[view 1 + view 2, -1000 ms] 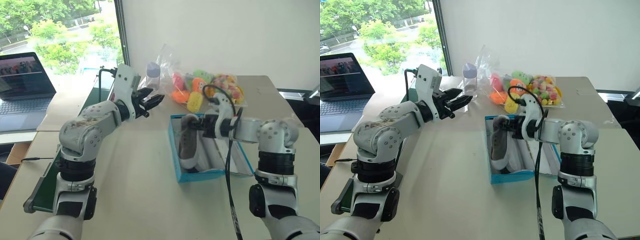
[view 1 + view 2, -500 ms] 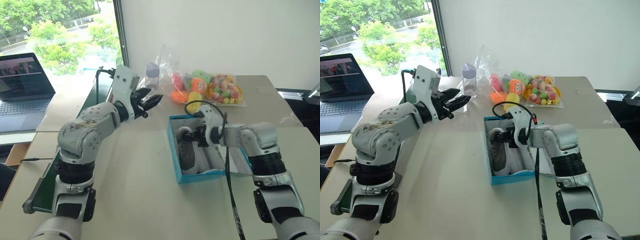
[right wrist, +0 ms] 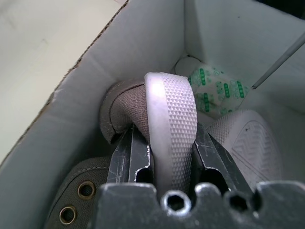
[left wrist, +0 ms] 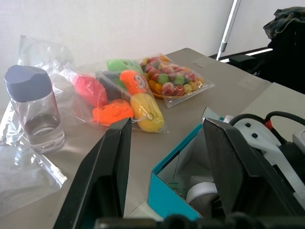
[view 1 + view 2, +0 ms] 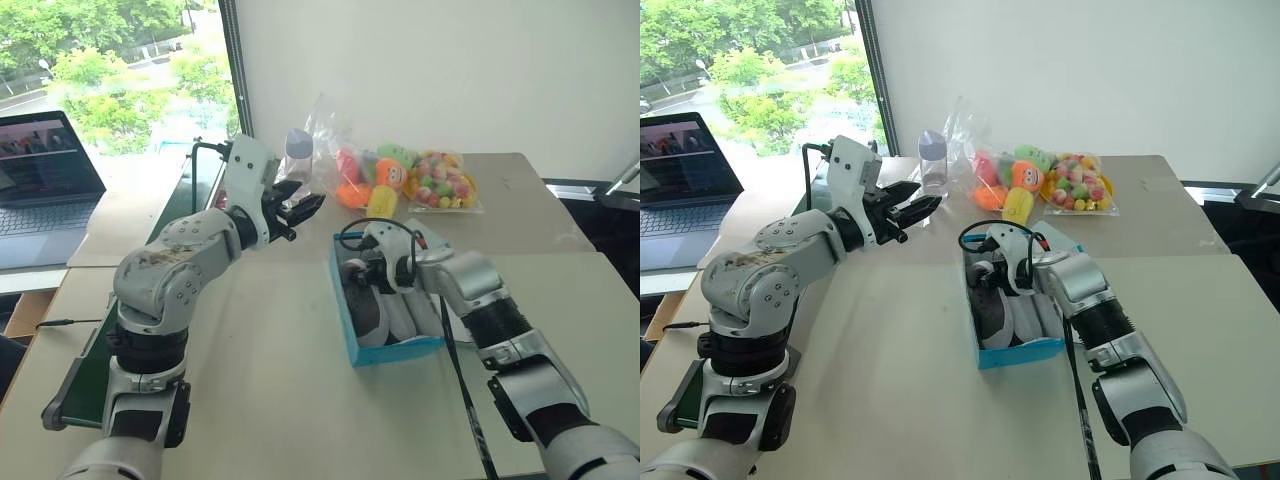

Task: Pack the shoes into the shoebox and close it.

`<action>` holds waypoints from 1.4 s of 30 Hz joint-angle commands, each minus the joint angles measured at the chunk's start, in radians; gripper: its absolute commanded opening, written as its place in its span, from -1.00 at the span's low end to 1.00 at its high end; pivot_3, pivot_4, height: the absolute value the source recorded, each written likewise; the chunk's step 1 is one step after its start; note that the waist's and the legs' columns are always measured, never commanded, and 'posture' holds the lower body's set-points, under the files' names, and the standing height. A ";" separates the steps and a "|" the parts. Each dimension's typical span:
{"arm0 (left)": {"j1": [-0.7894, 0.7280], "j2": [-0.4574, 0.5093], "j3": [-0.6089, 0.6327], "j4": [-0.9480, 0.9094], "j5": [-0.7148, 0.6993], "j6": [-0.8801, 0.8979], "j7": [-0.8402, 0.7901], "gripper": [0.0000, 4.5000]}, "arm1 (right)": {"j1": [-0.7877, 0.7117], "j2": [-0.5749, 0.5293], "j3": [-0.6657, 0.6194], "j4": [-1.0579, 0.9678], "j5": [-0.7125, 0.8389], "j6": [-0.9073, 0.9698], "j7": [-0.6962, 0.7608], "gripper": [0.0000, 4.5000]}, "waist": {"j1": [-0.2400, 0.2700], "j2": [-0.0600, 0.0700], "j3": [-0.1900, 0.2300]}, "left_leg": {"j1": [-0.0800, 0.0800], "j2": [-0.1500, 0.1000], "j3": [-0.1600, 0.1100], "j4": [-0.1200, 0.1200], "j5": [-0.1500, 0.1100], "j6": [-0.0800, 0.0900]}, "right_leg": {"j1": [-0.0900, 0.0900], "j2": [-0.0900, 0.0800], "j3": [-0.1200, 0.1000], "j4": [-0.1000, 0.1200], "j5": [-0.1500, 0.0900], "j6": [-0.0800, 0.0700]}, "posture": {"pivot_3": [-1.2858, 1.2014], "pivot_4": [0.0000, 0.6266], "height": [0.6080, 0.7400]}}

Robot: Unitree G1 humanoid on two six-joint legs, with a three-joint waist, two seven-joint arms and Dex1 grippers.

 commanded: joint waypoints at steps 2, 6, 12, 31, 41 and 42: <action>-0.024 -0.006 -0.016 -0.030 0.006 -0.017 -0.006 0.11 | 0.032 0.015 -0.029 -0.005 -0.044 -0.005 -0.017 0.04 | 0.003 0.000 0.000 | 0.000 0.000 0.000 0.000 0.000 0.000 | 0.000 0.000 0.000 0.001 0.000 0.000 | 0.03 -0.52 1.00; -0.026 -0.004 -0.025 -0.021 0.006 -0.027 -0.021 0.11 | 0.029 0.006 -0.103 -0.070 -0.009 0.069 -0.010 0.63 | 0.006 0.000 0.000 | -0.002 0.000 0.000 0.000 0.000 -0.001 | -0.002 0.000 0.000 0.001 0.002 -0.003 | 0.03 -0.52 1.00; -0.032 0.004 -0.038 0.002 0.016 -0.044 -0.049 0.11 | -0.003 -0.041 -0.283 -0.235 0.048 0.246 -0.051 0.99 | 0.011 0.001 0.000 | -0.007 0.000 -0.001 0.000 0.000 0.000 | -0.005 -0.001 -0.001 0.000 0.004 -0.007 | 0.03 -0.52 1.00; -0.036 0.168 -0.257 0.129 0.072 -0.223 -0.499 0.11 | 0.169 -0.381 -0.718 -0.805 0.466 0.690 0.002 -0.36 | 0.029 0.002 0.001 | -0.008 0.000 -0.001 -0.001 0.000 0.001 | -0.006 0.000 -0.002 -0.001 -0.002 -0.001 | 0.03 -0.52 1.00; -0.135 0.100 -0.302 0.297 0.122 -0.341 -0.637 0.11 | 0.918 -0.437 -1.191 -1.006 0.912 0.690 -0.108 -0.98 | 0.053 0.001 0.001 | -0.011 -0.001 -0.002 0.000 -0.003 0.006 | -0.005 -0.002 -0.002 -0.005 -0.003 0.002 | 0.03 -0.52 1.00; -0.143 0.100 -0.305 0.305 0.126 -0.345 -0.653 0.11 | 0.959 -0.412 -1.199 -1.018 0.910 0.690 -0.133 -0.98 | 0.050 0.001 0.001 | -0.011 -0.001 -0.001 0.001 -0.003 0.005 | -0.005 -0.001 -0.001 -0.004 -0.003 0.002 | 0.03 -0.52 1.00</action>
